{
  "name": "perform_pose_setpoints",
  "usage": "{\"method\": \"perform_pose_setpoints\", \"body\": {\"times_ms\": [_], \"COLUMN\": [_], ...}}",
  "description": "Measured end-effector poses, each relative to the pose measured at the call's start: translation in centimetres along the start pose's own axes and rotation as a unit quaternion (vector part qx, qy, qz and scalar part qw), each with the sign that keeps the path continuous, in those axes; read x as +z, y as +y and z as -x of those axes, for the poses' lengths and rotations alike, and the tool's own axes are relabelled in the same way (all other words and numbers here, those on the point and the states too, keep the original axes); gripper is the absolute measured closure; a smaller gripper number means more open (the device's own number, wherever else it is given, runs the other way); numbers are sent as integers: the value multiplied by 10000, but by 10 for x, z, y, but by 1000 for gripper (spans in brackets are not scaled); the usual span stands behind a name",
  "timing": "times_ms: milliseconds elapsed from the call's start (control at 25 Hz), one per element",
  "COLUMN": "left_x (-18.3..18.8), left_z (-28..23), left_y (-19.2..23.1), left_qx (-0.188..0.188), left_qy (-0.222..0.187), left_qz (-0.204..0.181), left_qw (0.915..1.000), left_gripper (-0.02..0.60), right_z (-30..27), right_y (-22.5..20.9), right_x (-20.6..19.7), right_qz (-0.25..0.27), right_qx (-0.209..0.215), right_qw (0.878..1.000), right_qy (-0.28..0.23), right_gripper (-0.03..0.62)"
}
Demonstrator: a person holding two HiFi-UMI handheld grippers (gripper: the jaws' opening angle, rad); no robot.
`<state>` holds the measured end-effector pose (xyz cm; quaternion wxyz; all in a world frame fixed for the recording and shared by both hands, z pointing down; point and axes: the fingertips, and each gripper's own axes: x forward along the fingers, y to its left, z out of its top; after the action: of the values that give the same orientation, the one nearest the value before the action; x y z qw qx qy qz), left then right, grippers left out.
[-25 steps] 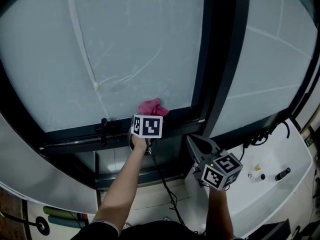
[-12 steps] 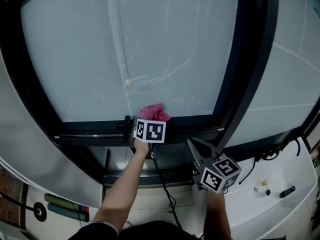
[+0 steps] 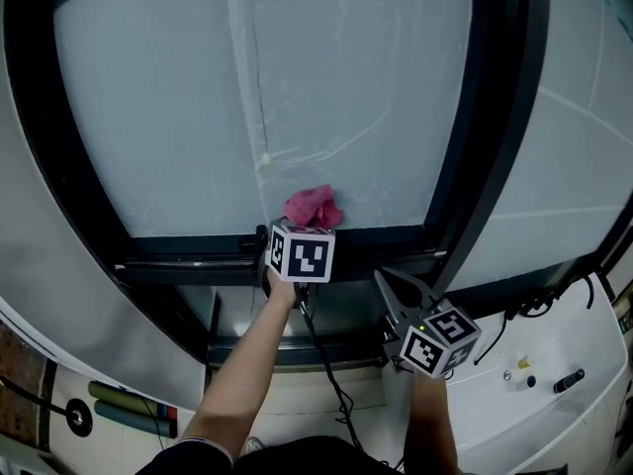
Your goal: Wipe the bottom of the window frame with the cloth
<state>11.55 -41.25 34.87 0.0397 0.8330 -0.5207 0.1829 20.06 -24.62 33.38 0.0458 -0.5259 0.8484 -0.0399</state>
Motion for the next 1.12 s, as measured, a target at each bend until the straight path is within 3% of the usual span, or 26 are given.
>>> {"method": "perform_pose_setpoints", "body": {"times_ms": [160, 600, 960, 1120], "left_x": [16, 6, -60, -78], "left_z": [24, 43, 6, -6], "left_y": [18, 120, 147, 144], "left_qx": [-24, 119, -132, -117], "left_qy": [-124, -211, 520, 692], "left_qz": [-215, 70, 118, -139], "left_qw": [9997, 9997, 9985, 9974], "left_gripper": [502, 502, 502, 502], "right_z": [-11, -68, -93, -92], "right_y": [25, 93, 108, 106], "right_x": [8, 11, -4, -9], "right_qz": [81, 267, 214, 186], "right_qx": [107, 339, 155, 27], "right_qw": [9999, 9990, 9996, 9998], "right_qy": [-108, -143, -48, 10], "right_gripper": [594, 594, 594, 594]}}
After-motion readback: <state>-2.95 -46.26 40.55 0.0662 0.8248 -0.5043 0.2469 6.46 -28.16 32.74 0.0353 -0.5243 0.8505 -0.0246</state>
